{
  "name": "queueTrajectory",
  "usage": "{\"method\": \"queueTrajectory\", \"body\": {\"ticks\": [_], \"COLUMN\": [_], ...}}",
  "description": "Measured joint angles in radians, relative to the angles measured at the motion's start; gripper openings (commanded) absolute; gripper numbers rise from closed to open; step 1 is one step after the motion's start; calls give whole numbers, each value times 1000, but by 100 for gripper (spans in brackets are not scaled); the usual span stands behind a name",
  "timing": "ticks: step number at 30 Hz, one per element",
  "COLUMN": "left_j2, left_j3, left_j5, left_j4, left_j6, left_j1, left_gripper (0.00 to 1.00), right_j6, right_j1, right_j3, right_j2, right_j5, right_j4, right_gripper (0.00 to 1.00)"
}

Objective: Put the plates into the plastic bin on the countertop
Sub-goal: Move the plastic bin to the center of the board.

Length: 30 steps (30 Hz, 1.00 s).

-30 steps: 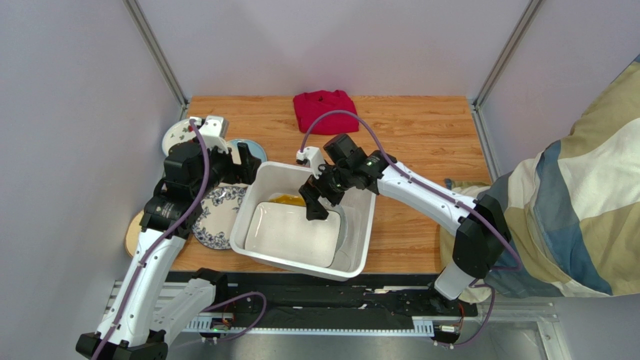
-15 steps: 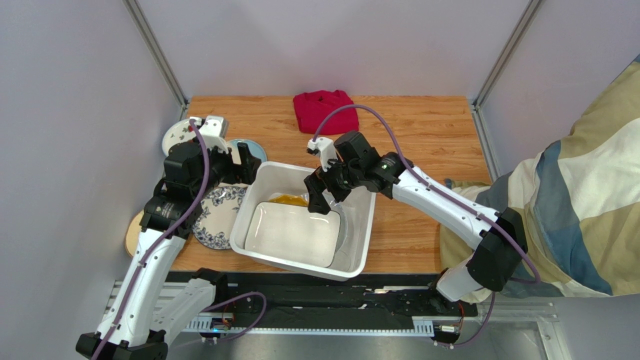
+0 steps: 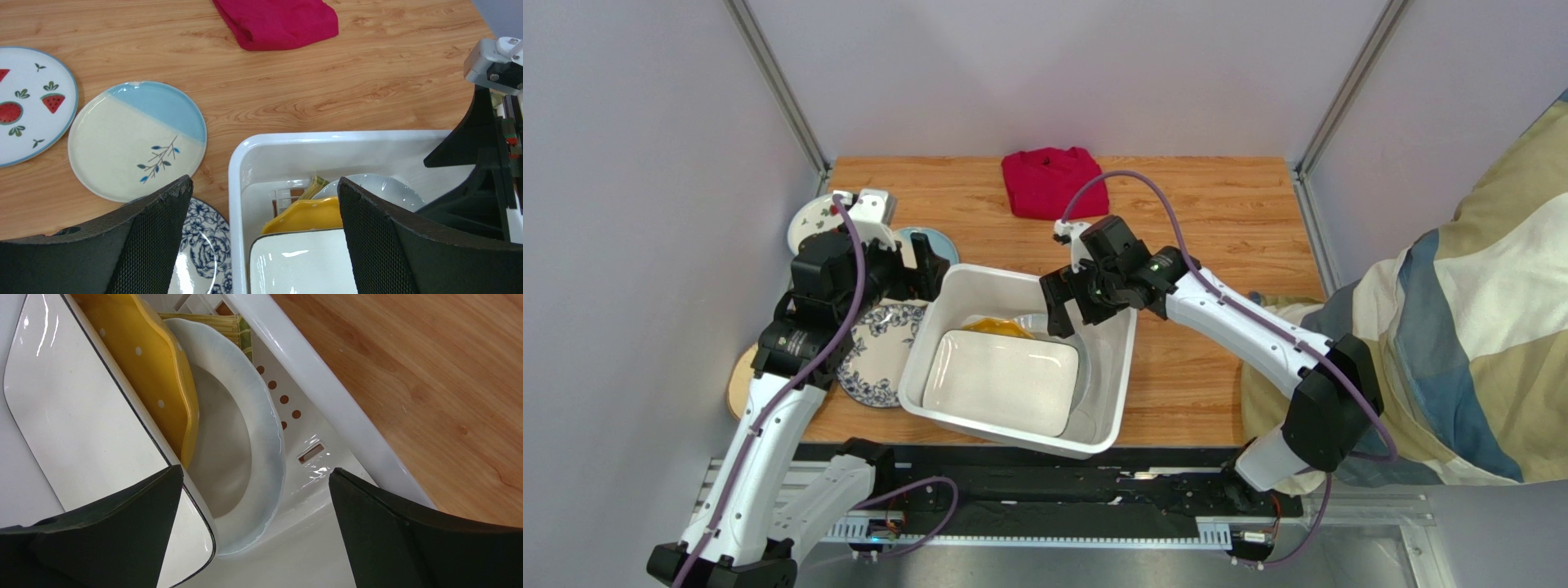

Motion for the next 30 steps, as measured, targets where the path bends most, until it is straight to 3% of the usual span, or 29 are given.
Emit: {"method": "queueTrajectory", "body": {"ticks": [16,23,30], "left_j2": [17,68,291], "left_j3": [-6,-8,74], "left_j5": [-14,-77,-139], "left_j4": [2,4,-4], "left_j6": [1,1,-52], "left_j1": [0,3,182], "left_gripper": [92,95,95], "right_j6": [26,-24,-93], "right_j1": [-108,-170,-178], "right_j3": [48,106,255], "right_j2": [86,117,122], "right_j5": [130,91,-72], "right_j4": [2,-17,-87], "right_gripper": [100,99,99]}}
